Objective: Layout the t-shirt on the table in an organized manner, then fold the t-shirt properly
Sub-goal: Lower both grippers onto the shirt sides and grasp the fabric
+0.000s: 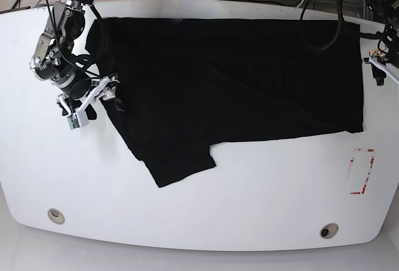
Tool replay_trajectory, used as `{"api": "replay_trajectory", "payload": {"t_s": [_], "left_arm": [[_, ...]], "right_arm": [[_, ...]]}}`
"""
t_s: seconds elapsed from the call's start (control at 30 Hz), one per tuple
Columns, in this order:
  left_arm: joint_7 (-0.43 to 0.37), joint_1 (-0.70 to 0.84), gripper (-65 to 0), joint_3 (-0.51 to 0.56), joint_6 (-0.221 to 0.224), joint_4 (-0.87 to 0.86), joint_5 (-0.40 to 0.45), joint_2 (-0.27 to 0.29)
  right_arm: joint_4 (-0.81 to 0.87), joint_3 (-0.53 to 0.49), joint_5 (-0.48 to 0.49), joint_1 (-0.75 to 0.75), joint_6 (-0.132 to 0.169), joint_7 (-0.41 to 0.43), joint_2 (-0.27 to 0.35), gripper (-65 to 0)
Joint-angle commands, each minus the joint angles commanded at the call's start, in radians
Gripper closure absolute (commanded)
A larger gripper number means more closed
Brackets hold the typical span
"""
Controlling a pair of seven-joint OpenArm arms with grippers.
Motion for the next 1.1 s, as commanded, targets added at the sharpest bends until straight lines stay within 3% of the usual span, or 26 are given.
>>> {"api": "replay_trajectory", "payload": {"t_s": [0.1, 0.17, 0.3, 0.47, 0.57, 0.73, 1.1], "left_arm": [[-0.002, -0.049, -37.6, 0.06, 0.041, -0.075, -0.002, 0.0], [-0.029, -0.072, -37.6, 0.1, 0.064, -0.126, -0.002, 0.003], [-0.118, -0.083, -35.4, 0.167, 0.095, -0.204, -0.002, 0.005], [-0.221, -0.084, -27.8, 0.262, 0.164, -0.347, -0.002, -0.006], [-0.25, -0.084, -25.3, 0.293, 0.192, -0.407, -0.002, -0.034], [-0.318, -0.115, -25.1, 0.348, 0.207, -0.535, -0.002, -0.058], [-0.419, -0.299, -25.1, 0.491, 0.207, -0.83, -0.002, -0.095]], "right_arm": [[-0.032, -0.032, 0.0, 0.018, 0.0, 0.002, -0.002, -55.8], [-0.06, -0.052, 0.0, 0.037, 0.0, 0.003, -0.012, -51.4], [-0.114, -0.061, 0.0, 0.068, 0.0, 0.009, -0.029, -38.2], [-0.219, -0.081, 0.0, 0.1, 0.0, 0.058, -0.028, -17.0], [-0.273, -0.095, -0.002, 0.112, 0.0, 0.086, -0.02, -10.5], [-0.368, -0.141, -0.037, 0.12, 0.0, 0.16, 0.009, -10.8], [-0.476, -0.157, -0.229, 0.123, 0.0, 0.318, 0.017, -10.9]]}}
